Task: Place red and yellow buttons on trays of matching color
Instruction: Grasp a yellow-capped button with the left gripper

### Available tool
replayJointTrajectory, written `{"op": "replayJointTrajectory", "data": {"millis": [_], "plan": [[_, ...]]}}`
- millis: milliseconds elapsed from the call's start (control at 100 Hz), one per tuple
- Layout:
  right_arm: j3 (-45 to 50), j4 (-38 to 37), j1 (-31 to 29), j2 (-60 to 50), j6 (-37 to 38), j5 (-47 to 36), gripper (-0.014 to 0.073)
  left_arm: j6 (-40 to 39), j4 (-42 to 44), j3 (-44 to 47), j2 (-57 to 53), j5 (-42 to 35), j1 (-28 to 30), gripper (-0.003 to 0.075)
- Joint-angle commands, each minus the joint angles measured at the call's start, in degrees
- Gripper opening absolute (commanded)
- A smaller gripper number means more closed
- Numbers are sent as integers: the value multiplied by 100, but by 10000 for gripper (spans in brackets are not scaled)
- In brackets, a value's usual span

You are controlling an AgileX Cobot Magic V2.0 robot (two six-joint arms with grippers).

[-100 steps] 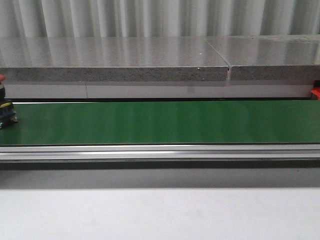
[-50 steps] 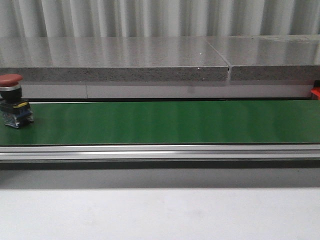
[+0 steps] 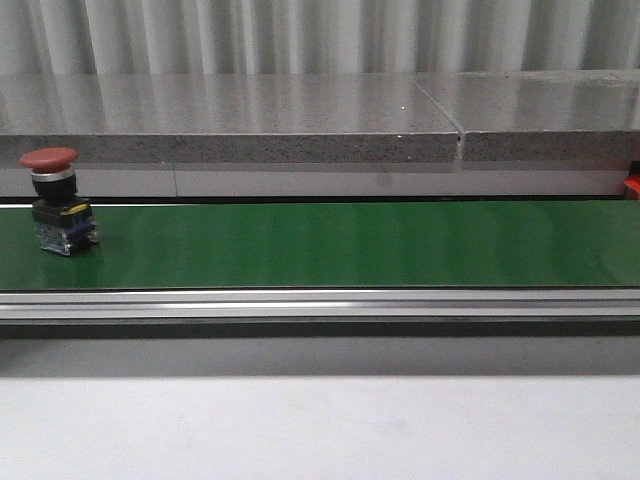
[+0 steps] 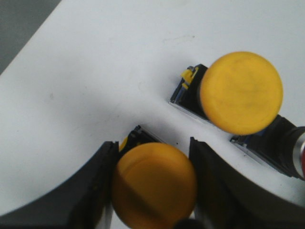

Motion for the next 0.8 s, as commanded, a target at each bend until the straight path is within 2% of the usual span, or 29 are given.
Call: {"op": "replayJointTrajectory", "data": {"millis": [0,50,400,580,790], "plan": [[-155,8,0,-35,-49,-365,-68,43,-144,-163,-462,-20,-7,0],[-155,8,0,-35,-49,-365,-68,43,-165,-163,-596,12,-7,-21],[-155,8,0,-35,-49,-365,-68,43,-355,-163,-1979,65,-48,-21],[-155,8,0,-35,-49,-365,-68,106,-326,-163,-2589,163,-556,-21],[-155,8,0,-35,-49,-365,-68,256,-266,-147,-2693,503,-1395,-21]]}}
